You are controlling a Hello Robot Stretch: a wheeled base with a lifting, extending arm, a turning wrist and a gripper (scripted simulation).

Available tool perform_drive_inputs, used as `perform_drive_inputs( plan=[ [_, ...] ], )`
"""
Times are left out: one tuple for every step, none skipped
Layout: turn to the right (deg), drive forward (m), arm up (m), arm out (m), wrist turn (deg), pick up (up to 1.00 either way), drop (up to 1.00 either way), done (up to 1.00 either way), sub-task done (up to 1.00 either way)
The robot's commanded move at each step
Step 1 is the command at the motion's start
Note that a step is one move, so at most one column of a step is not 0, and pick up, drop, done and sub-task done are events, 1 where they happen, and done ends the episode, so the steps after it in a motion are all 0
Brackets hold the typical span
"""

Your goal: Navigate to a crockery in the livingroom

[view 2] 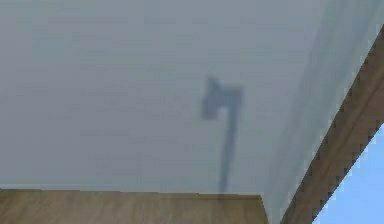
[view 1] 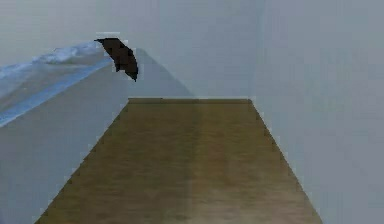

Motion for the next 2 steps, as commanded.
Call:
perform_drive_inputs(
  plan=[
    [-45.0,0.0,0.0,0.0,0.0,0.0,0.0,0.0,0.0],
    [-24.0,0.0,0.0,0.0,0.0,0.0,0.0,0.0,0.0]
  ],
)
